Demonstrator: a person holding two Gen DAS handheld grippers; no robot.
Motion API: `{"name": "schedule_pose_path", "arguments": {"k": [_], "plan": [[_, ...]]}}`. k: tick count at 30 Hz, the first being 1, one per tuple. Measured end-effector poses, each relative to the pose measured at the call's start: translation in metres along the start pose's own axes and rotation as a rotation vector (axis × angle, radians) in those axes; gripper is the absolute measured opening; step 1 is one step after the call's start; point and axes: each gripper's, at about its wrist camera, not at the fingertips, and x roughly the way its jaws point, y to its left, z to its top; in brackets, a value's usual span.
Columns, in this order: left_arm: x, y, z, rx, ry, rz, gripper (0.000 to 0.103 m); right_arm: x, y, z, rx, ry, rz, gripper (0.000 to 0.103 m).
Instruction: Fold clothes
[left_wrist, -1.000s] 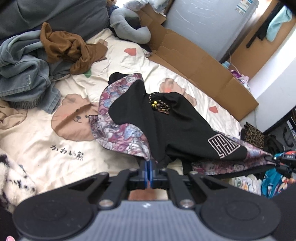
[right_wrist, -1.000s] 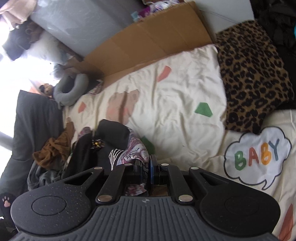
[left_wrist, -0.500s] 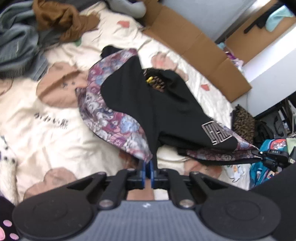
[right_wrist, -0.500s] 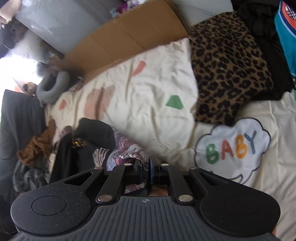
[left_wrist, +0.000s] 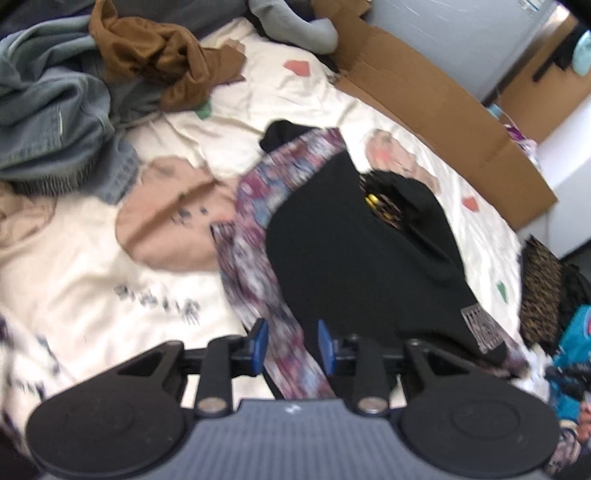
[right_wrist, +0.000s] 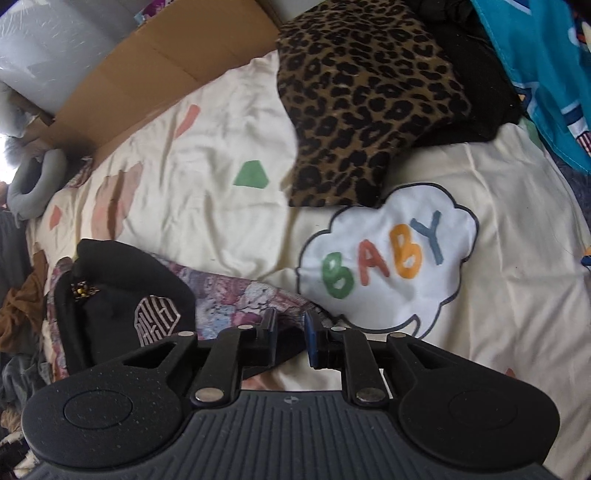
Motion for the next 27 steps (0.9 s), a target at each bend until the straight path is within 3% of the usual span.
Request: {"name": "schedule_pose_path", "arguments": {"k": [8, 12, 15, 19, 20, 23, 27], "plan": [[0.050, 0.017, 0.036, 0.055, -0.041, 0.104, 0.032, 0.017, 0.005, 0.003, -0.017, -0.012, -0.024, 0.025], [0.076, 0.021, 0.049, 0.112, -0.032, 0.181, 0.032, 0.021, 0.013, 0.008, -0.035, -0.022, -0.026, 0.025], [0.092, 0.028, 0.059, 0.131, -0.028, 0.199, 0.033, 0.025, 0.020, 0.012, -0.060, -0.024, -0.023, 0.027], [0.117, 0.031, 0.065, 0.195, 0.015, 0.212, 0.033, 0.033, 0.028, 0.014, -0.092, -0.017, -0.027, 0.037], [0.123, 0.031, 0.066, 0.219, 0.027, 0.214, 0.034, 0.036, 0.030, 0.014, -0.101, -0.013, -0.027, 0.037], [0.135, 0.030, 0.065, 0.317, 0.043, 0.223, 0.053, 0.045, 0.035, 0.013, -0.111, 0.000, -0.036, 0.041], [0.149, 0.034, 0.065, 0.376, 0.063, 0.207, 0.055, 0.055, 0.041, 0.013, -0.126, 0.010, -0.044, 0.044]]}}
